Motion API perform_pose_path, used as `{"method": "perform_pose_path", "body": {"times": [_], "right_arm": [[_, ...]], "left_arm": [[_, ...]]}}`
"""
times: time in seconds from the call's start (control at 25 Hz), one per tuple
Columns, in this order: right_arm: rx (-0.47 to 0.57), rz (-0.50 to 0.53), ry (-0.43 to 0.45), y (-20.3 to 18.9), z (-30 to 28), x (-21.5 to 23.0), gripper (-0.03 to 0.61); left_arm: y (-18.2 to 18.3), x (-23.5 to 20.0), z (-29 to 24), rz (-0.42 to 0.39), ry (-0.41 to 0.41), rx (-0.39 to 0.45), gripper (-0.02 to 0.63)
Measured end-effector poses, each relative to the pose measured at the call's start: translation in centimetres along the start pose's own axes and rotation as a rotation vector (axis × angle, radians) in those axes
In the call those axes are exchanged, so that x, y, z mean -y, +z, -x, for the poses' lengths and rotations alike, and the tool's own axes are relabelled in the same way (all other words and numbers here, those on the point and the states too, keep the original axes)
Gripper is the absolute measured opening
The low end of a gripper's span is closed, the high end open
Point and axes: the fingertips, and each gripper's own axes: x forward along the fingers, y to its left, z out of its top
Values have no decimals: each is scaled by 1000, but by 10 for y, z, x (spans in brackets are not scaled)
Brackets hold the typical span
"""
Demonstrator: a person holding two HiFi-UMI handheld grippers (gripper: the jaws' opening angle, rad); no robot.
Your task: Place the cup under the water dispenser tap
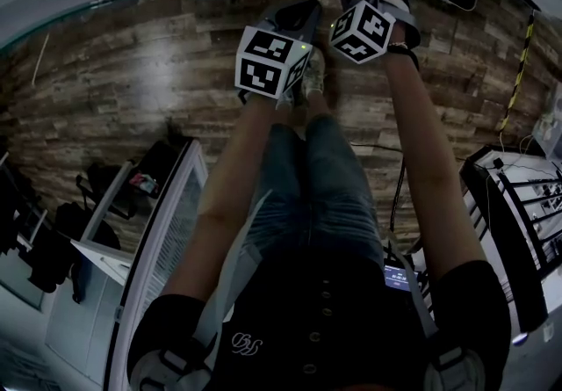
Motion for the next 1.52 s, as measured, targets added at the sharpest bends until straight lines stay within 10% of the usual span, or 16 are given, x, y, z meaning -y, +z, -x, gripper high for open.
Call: {"method": "perform_pose_path", "body": {"times": [0.8, 1.52], "right_arm": [[187, -132, -193, 71, 177, 43, 167], [314, -314, -352, 100, 325, 71, 0]], "left_arm": [[87, 65, 81, -154, -72, 76, 0], [166, 136, 167, -284, -123, 205, 0]]}}
